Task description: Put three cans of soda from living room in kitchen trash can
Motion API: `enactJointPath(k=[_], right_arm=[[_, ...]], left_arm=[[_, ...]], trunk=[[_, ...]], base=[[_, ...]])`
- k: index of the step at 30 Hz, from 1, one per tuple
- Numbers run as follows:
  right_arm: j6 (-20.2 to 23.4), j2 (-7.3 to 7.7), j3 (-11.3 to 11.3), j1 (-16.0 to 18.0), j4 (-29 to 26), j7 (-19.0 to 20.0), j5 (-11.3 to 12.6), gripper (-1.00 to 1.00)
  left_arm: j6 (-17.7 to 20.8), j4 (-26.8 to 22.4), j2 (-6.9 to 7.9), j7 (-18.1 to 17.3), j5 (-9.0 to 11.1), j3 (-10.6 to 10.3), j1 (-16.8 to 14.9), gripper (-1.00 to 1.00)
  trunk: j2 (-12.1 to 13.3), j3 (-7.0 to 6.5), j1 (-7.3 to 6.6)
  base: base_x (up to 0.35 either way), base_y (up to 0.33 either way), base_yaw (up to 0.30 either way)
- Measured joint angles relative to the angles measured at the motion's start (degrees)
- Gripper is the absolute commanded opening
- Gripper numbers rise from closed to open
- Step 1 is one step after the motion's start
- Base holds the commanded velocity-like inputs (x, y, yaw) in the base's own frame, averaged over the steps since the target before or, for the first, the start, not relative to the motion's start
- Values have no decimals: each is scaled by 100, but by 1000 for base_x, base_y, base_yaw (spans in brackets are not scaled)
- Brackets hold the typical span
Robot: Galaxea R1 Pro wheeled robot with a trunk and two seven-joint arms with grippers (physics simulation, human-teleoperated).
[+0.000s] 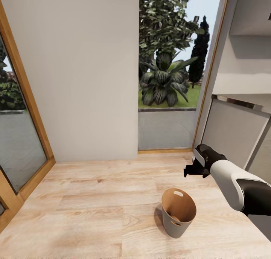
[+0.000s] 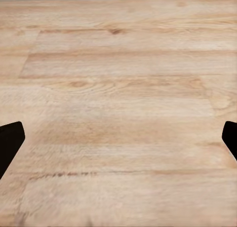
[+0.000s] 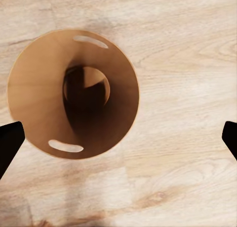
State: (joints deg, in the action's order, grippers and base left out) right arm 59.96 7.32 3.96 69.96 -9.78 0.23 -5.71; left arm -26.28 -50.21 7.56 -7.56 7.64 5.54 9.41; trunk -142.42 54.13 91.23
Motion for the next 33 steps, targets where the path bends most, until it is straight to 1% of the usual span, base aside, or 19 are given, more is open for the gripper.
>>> enactJointPath(k=[2,27,33], right_arm=[[3,-1,0,0,1,1,0,100],[4,30,-18,0,1,4,-9,100],[4,28,-18,0,1,4,-9,100]], left_arm=[[0,9,0,0,-2,-2,0,100],[0,20,9,0,-26,13,0,100],[-15,-9,6,0,-8,12,0,100]], trunk=[[-80,36,44],[-115,590,109],[-115,590,109]], base=[[0,0,0],[0,0,0],[17,0,0]])
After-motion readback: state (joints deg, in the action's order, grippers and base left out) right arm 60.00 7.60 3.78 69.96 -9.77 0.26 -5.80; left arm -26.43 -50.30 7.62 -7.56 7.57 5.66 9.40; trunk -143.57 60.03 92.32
